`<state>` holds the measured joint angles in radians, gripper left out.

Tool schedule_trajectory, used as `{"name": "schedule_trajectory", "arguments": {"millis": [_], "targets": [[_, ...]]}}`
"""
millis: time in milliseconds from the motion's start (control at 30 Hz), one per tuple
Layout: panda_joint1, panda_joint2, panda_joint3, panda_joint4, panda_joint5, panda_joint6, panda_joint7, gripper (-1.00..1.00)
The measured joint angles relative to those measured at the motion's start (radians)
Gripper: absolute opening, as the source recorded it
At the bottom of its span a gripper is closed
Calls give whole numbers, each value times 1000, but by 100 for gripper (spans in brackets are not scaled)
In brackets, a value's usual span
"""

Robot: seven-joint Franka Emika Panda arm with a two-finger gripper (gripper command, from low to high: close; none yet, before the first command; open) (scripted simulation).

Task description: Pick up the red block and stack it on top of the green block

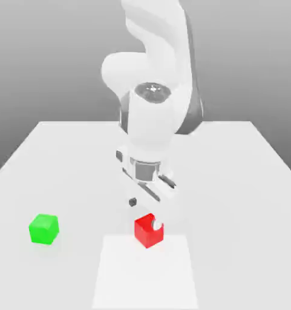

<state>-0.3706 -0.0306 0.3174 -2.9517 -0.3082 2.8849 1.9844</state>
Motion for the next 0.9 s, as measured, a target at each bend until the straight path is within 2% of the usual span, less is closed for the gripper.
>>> {"name": "schedule_trajectory", "arguments": {"millis": [133, 267, 400, 533, 567, 767, 900], "targets": [[-20, 65, -27, 23, -183, 24, 133, 0], [-3, 124, -71, 40, -308, 58, 225, 0], [17, 173, -110, 48, -380, 107, 277, 0], [26, 213, -131, 48, -405, 172, 292, 0], [24, 220, -132, 47, -405, 187, 292, -100], [23, 224, -132, 46, -406, 197, 292, -100], [28, 200, -130, 49, -400, 150, 291, -100]]}}
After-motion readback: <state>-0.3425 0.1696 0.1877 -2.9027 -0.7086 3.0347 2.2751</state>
